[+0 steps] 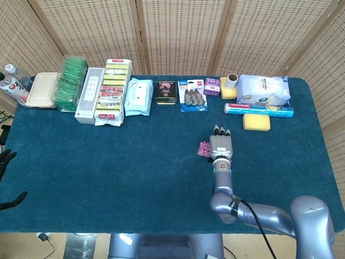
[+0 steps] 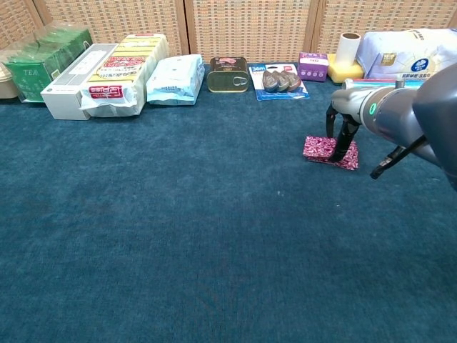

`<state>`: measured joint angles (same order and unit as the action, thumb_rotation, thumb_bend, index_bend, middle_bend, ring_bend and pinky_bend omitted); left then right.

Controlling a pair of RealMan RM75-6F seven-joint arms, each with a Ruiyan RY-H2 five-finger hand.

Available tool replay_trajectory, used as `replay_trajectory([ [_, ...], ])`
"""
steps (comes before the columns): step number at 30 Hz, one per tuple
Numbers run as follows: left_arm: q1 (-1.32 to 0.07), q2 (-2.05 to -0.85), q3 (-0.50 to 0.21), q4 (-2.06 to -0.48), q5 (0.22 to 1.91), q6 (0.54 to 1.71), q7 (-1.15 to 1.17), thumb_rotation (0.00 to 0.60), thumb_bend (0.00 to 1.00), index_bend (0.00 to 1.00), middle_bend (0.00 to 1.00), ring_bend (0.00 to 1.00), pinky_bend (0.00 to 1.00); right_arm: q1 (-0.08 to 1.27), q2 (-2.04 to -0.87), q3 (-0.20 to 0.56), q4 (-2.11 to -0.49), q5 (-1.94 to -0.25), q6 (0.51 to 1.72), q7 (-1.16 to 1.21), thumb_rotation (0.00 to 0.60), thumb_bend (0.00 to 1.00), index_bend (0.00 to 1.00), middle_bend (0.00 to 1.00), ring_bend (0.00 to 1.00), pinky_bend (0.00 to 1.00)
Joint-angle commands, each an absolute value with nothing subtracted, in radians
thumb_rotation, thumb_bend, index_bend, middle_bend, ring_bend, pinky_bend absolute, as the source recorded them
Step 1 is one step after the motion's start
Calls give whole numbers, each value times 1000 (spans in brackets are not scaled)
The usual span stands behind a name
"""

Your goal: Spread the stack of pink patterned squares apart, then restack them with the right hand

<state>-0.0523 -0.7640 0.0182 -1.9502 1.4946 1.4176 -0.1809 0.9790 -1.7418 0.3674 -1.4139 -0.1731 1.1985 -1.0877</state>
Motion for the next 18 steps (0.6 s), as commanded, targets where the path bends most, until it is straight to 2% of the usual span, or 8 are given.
replay_trajectory([
  [1, -52, -764, 18, -1949, 1495, 1417, -182, 600, 231, 0, 0, 0, 63, 979, -1743, 365, -1410, -175, 1201, -1084, 549, 278, 338, 0, 0, 50],
  [18, -50, -765, 19, -1950, 1497, 1422, -179, 600, 232, 0, 0, 0, 63, 977, -1758, 365, -1415, -185, 1227, -1055, 547, 246, 331, 0, 0, 52],
])
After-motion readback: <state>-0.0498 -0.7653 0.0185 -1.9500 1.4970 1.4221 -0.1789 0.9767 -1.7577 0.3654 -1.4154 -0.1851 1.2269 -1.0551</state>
